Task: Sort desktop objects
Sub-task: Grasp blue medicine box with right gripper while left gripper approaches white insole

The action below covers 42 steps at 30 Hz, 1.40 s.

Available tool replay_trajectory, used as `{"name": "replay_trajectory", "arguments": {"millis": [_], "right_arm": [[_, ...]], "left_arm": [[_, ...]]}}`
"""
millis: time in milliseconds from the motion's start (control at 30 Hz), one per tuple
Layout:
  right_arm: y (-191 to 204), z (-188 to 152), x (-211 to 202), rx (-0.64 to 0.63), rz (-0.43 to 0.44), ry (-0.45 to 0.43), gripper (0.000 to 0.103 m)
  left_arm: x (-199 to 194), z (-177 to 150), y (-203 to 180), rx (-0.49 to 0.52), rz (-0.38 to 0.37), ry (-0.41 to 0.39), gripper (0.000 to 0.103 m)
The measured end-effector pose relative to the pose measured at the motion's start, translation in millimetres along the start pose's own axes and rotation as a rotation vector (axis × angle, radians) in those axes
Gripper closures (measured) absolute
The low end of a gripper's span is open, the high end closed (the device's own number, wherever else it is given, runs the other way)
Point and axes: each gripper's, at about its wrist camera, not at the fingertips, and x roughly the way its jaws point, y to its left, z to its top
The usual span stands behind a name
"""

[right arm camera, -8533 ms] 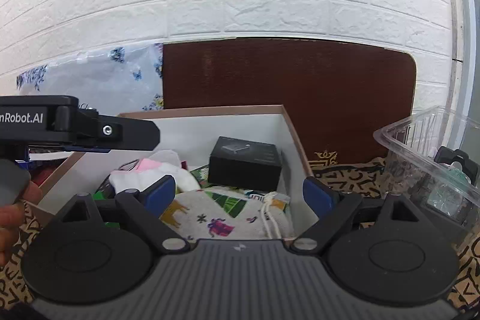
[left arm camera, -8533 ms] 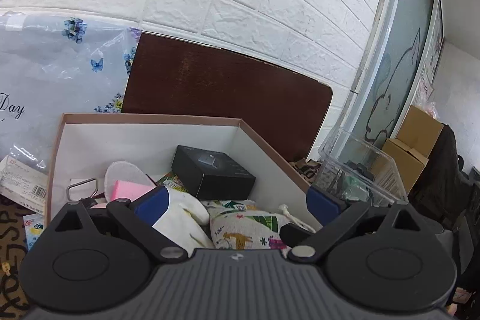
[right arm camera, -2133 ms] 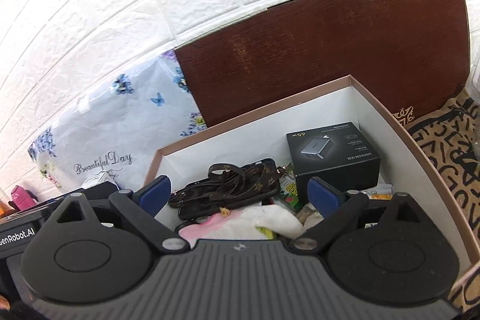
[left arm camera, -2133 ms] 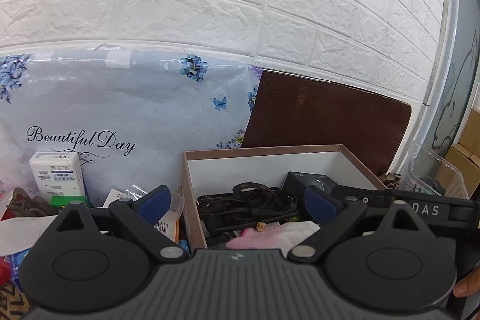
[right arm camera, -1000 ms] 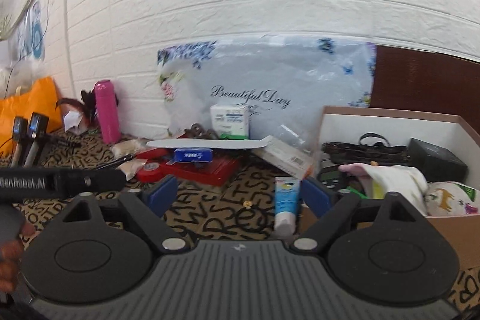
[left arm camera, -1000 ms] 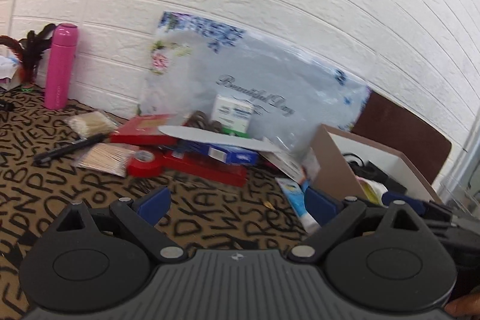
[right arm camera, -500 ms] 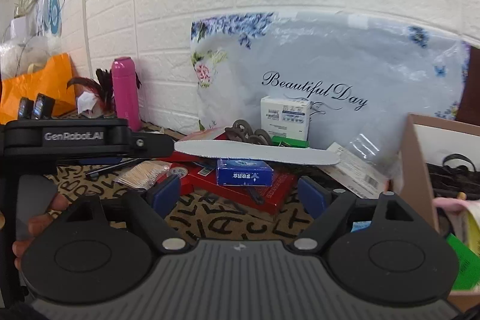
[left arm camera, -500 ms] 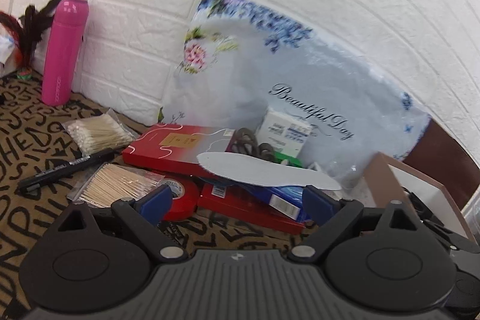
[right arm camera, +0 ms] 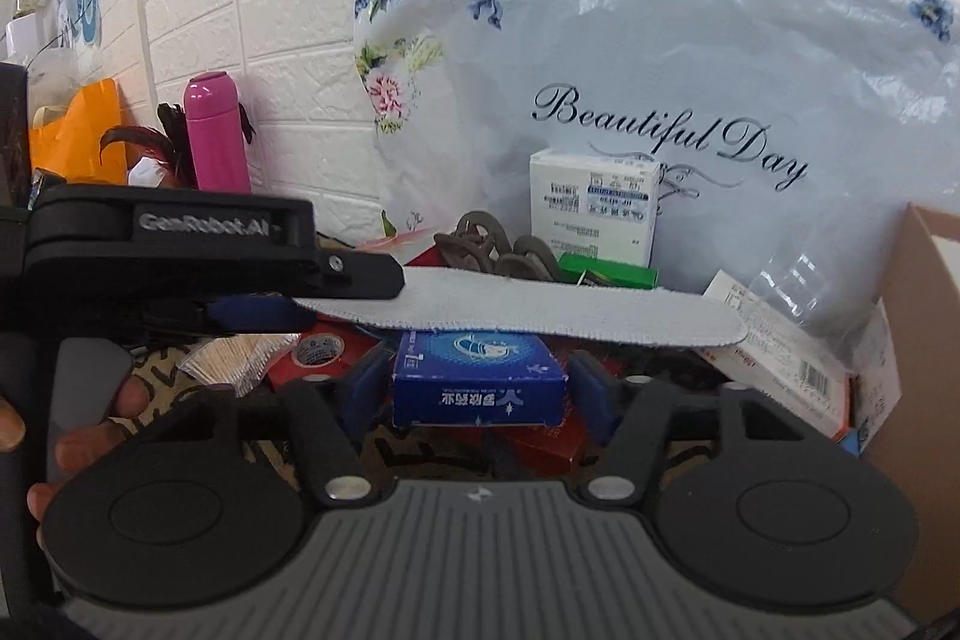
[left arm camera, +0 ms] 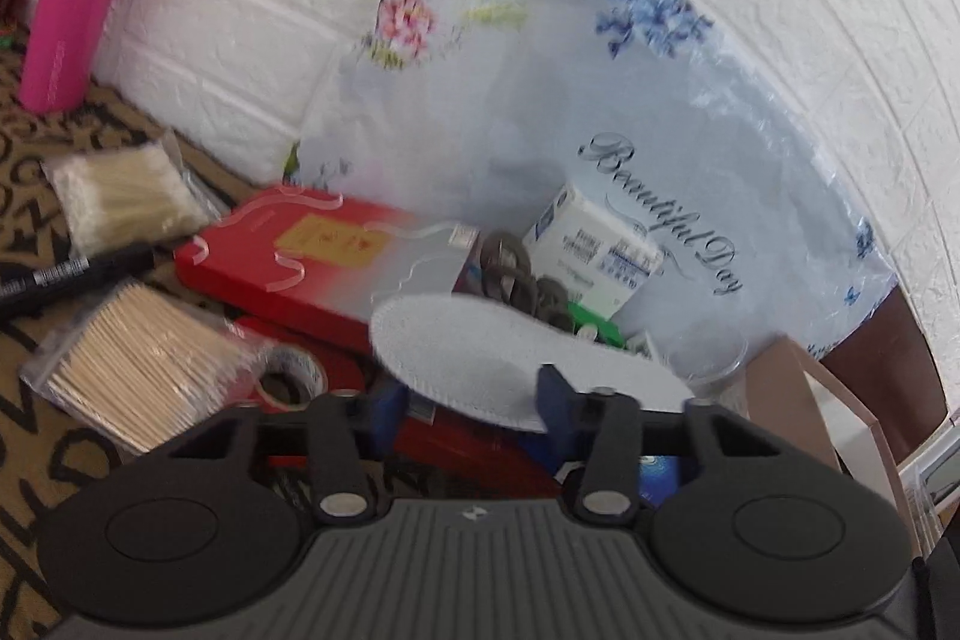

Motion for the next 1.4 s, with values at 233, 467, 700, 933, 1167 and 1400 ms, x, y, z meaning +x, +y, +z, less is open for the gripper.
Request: {"name": "replay_trajectory", "arguments": {"millis": [233, 467, 700, 933, 1167, 1400], "right_arm": [[4, -5, -18, -0.012, -0.005, -0.031, 0.048], [22, -19, -85, -0.079, 0.034, -0.073, 0.048], [35, -74, -171, -0.106, 0.046, -0.067, 0.048], [27, -140, -224, -0.020, 0.010, 0.017, 0.048], [27, -183, -236, 0.000, -0.010, 0.137, 0.040], [31, -181, -236, -0.042, -0.033, 0.123, 0.024]], "left_arm": [[-35, -5, -14, 0.020, -0.068, -0.062, 0.092], [-104, -46, -35, 0.035, -0.180, -0.069, 0.101], [-158, -125, -40, 0.102, -0.216, 0.062, 0.103], [-179, -187, -34, 0.167, -0.148, 0.186, 0.103], [-197, -203, -32, 0.243, -0.027, 0.211, 0.036], [-209, -200, -33, 0.340, 0.024, 0.212, 0.030]]}}
